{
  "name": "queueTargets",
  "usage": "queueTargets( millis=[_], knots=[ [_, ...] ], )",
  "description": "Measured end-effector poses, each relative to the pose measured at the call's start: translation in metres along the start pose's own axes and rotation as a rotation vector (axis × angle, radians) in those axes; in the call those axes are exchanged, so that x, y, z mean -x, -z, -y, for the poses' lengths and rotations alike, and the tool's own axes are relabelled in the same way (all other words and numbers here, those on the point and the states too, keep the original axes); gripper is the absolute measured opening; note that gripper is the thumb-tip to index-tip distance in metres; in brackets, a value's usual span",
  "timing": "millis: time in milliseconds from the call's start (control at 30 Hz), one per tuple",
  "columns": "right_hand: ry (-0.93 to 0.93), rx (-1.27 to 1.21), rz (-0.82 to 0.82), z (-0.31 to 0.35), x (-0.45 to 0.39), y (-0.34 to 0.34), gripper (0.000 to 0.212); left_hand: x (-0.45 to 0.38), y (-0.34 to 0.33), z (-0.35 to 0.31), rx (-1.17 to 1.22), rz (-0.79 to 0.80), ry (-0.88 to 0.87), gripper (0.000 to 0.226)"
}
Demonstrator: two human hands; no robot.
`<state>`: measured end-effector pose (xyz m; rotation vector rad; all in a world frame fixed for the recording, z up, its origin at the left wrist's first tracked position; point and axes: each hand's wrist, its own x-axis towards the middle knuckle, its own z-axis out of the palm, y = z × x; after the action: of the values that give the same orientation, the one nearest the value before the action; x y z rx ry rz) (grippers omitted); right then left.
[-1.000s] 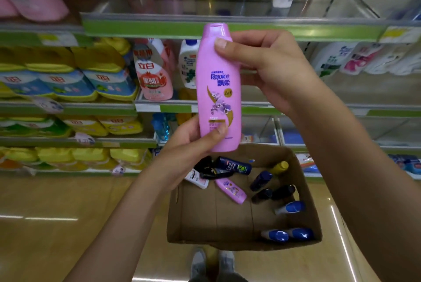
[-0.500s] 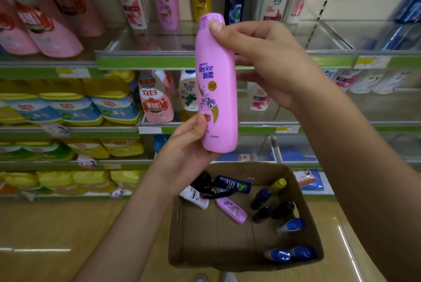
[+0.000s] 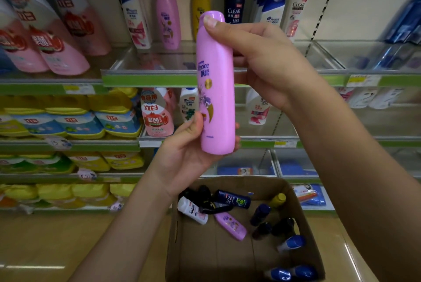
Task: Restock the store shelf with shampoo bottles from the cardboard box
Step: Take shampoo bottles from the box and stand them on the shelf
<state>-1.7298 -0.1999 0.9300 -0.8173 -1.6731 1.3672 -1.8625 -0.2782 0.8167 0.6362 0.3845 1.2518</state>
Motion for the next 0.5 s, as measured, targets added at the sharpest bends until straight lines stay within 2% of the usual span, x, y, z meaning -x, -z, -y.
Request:
queueTargets(
  millis=[200,300,500],
  knots=[
    [0.026,0.01,-0.005,-0.001,-0.005,0.012,0.023,-0.01,-0.015,-0.003,-0.388,-0.25,-0.211,0.029],
    [0.046,-0.008,0.02,0.0,-0.006,0.019,0.024,-0.017,-0.021,-0.003,-0.528,-0.325,-0.292,0.036],
    [0.061,-0.015,0.021,0.003,-0.008,0.032,0.024,-0.025,-0.034,-0.003,-0.668,-0.347,-0.337,0.044]
  ],
)
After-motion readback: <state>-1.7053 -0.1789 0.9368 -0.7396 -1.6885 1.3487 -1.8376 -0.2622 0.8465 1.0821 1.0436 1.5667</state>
